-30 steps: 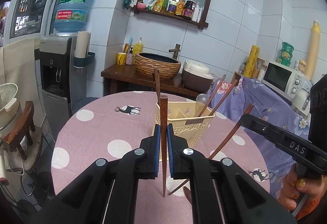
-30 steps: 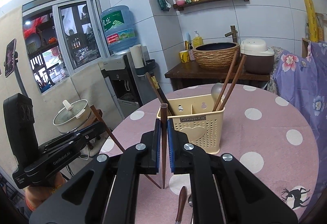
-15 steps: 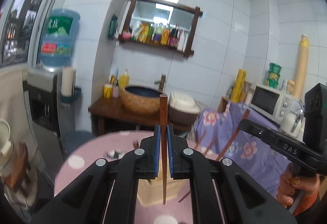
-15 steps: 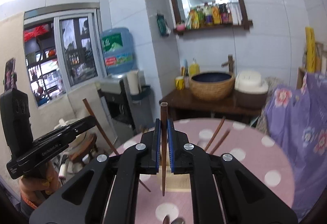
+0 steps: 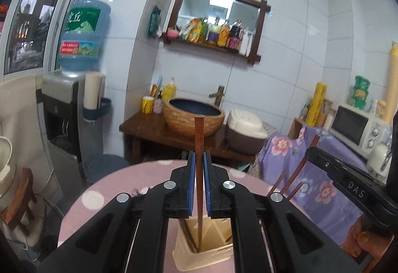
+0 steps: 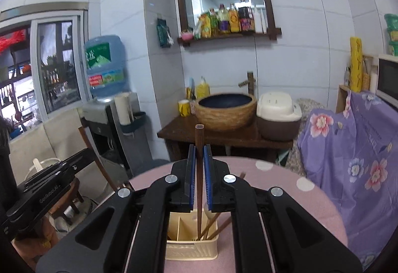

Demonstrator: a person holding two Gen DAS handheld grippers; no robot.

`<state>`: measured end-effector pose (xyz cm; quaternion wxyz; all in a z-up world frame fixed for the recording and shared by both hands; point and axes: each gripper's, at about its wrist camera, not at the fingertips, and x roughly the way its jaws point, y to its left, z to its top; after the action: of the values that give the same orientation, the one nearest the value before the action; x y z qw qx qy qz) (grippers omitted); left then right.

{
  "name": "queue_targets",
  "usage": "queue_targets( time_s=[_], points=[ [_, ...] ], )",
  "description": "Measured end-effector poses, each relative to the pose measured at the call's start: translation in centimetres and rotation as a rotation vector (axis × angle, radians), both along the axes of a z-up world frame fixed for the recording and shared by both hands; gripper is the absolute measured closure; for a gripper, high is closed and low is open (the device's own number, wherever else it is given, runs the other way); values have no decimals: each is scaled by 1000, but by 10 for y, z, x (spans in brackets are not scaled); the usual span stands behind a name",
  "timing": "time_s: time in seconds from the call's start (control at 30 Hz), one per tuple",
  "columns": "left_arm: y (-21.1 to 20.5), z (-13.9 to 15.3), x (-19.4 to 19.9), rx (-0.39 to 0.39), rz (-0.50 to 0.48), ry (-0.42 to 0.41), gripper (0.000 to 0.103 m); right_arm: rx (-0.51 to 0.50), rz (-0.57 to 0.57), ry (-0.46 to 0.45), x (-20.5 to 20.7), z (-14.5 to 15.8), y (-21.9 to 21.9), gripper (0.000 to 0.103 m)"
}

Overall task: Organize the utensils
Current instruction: 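Lift both brown chopsticks and carry them upright over the beige basket, then open both tools to drop the chopsticks into the basket, then move both open tools down toward the metal spoon and wooden-handled knife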

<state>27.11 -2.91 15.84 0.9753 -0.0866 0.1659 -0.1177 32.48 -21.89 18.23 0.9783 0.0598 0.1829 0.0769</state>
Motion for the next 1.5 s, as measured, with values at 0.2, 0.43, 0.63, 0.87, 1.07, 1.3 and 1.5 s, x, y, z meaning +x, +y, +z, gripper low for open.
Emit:
queue_targets(
  time_s=[0.2, 0.43, 0.63, 0.87, 1.07, 1.3, 1.5],
  points=[
    [0, -40, 1, 2, -20, 76, 95, 12, -5, 74, 8, -40, 2, 96],
    [2, -62, 8, -9, -33, 139, 95, 16, -21, 80, 5, -58, -2, 95],
    [5, -64, -9, -7, -46, 126, 82, -37, -27, 15, -21, -59, 3, 91],
    [13, -94, -50, 29, -52, 179, 53, -74, 13, 55, -68, -92, 5, 59],
    [27, -150, -80, 58, -28, 316, 53, -97, 10, 259, -106, -177, 6, 59],
    [36, -180, -98, 47, -27, 401, 53, -90, 66, 439, -136, -240, 22, 68],
    [32, -176, -105, 51, -42, 385, 53, -78, 104, 497, -136, -258, 28, 80]
  ],
)
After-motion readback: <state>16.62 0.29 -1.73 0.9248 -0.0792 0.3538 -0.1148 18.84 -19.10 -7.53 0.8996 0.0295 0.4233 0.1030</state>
